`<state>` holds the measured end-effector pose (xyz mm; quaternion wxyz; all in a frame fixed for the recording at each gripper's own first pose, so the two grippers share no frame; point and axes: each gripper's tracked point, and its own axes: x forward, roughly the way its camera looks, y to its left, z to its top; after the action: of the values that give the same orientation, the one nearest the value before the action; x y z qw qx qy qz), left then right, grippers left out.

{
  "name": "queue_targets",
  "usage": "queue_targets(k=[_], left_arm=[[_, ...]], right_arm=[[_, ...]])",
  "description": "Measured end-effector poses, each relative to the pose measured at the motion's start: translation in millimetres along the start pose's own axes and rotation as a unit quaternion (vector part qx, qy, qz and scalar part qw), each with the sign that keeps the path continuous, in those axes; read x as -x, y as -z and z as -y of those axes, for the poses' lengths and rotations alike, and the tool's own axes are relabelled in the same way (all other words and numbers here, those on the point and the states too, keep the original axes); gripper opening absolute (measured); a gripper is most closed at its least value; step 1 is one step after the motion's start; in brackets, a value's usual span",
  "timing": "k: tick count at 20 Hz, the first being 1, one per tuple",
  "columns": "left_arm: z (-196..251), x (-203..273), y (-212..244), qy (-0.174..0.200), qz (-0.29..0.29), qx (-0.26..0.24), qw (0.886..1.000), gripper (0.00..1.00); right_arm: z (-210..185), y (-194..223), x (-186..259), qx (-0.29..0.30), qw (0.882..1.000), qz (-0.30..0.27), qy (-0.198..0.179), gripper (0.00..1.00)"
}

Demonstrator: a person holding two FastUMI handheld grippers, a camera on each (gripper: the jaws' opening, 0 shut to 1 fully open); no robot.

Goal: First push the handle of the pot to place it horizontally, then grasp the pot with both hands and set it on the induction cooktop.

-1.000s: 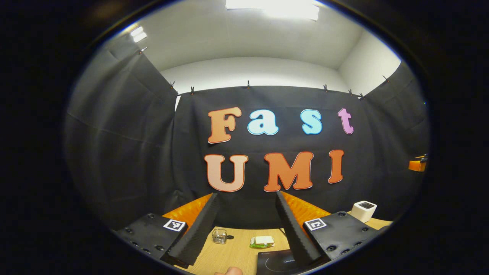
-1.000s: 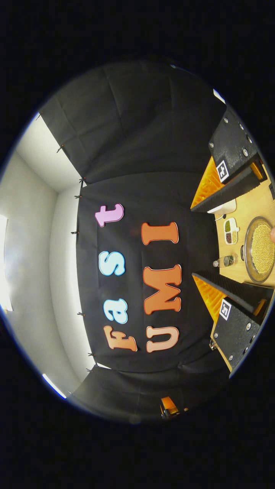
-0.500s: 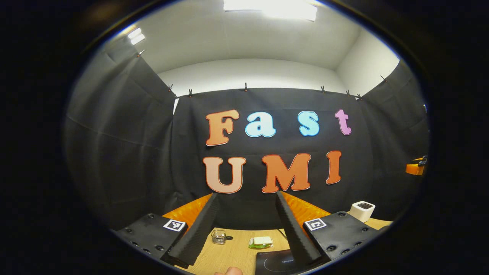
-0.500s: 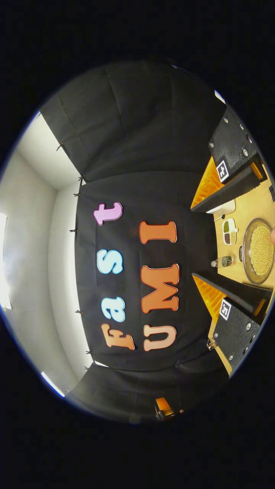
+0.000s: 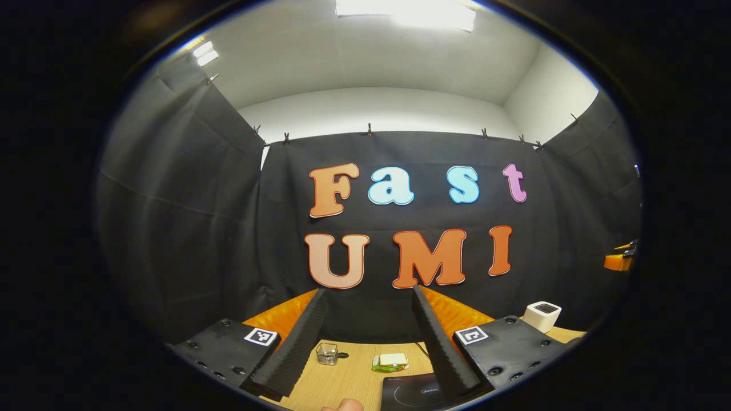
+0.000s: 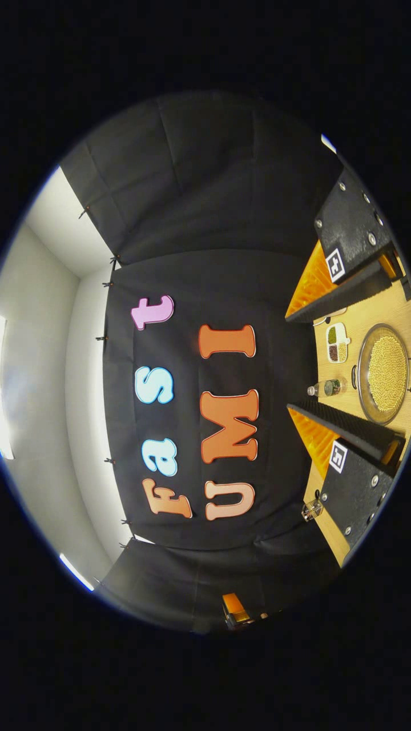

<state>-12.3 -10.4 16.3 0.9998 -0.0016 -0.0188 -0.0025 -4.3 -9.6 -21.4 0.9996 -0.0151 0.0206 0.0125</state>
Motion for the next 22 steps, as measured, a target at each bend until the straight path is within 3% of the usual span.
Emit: queue_targets(k=[2, 3, 4, 6, 7, 8, 13, 17, 22], left_arm=[[0, -1, 2, 0.001, -0.002, 0.002, 1.0, 0.97], [0, 0, 3, 0.0, -0.003, 0.001, 1.0, 0.97], [1, -1, 5, 0.0, -0.004, 0.0, 1.0, 0.97], [2, -1, 6, -0.001, -0.006, -0.002, 1.0, 0.97], [2, -2, 6, -0.002, -0.005, -0.002, 1.0, 0.97], [2, 0, 6, -0.003, -0.004, -0.002, 1.0, 0.97], [8, 6, 2, 0.001, 0.005, -0.003, 1.0, 0.97], [12, 11, -2, 0.004, 0.01, -0.002, 1.0, 0.98], [14, 17, -1, 0.005, 0.012, -0.008, 1.0, 0.98]], right_arm=[[1, 6, -1, 0.001, 1.0, -0.004, 0.002, 0.79], [0, 10, -1, 0.002, 1.0, -0.007, 0.001, 0.67], [-1, 14, -1, 0.006, 1.0, -0.01, 0.0, 0.67], [-3, 25, 0, 0.014, 1.0, -0.018, -0.002, 0.55], [-5, 31, 0, 0.015, 1.0, -0.024, -0.004, 0.39], [-9, 38, 1, 0.01, 0.999, -0.032, -0.011, 0.4], [-22, 71, 5, -0.015, 0.997, -0.068, -0.041, 0.17], [-18, 101, 3, -0.019, 0.995, -0.093, -0.037, 0.02], [-23, 163, 7, -0.021, 0.987, -0.155, -0.041, 0.0]])
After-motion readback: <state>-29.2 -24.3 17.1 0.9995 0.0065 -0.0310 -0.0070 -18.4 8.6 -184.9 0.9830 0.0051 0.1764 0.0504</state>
